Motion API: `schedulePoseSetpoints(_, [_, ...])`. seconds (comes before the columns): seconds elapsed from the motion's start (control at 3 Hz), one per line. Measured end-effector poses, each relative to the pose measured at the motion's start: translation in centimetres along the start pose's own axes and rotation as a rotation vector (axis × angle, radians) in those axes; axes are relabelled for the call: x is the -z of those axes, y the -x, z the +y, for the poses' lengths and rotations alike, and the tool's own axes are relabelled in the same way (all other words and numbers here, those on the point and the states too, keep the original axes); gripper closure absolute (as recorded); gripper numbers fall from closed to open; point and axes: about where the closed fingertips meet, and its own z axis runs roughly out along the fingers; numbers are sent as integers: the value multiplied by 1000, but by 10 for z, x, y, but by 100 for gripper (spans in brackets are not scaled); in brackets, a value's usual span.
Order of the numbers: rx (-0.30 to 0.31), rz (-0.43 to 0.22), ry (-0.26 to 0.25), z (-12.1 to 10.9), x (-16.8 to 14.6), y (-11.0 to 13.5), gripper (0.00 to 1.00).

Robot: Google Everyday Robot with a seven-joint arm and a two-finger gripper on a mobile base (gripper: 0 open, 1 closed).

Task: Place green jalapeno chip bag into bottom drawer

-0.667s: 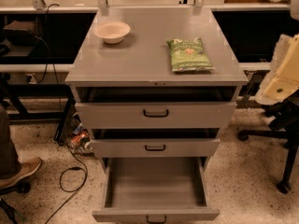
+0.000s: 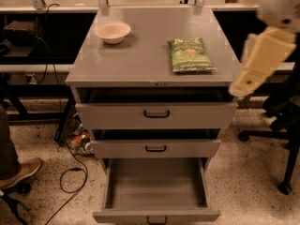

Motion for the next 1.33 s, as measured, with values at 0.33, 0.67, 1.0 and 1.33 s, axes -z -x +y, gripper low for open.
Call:
schedulePoseSetpoints(0.33, [-29, -63, 96, -20, -65, 25, 0])
schedulePoseSetpoints(0.67, [-33, -68, 122, -22, -81, 26, 0])
schedulePoseSetpoints(1.0, [-39, -69, 121, -22, -83, 26, 0])
schedulePoseSetpoints(1.33, [-88, -78, 114, -25, -98, 24, 0])
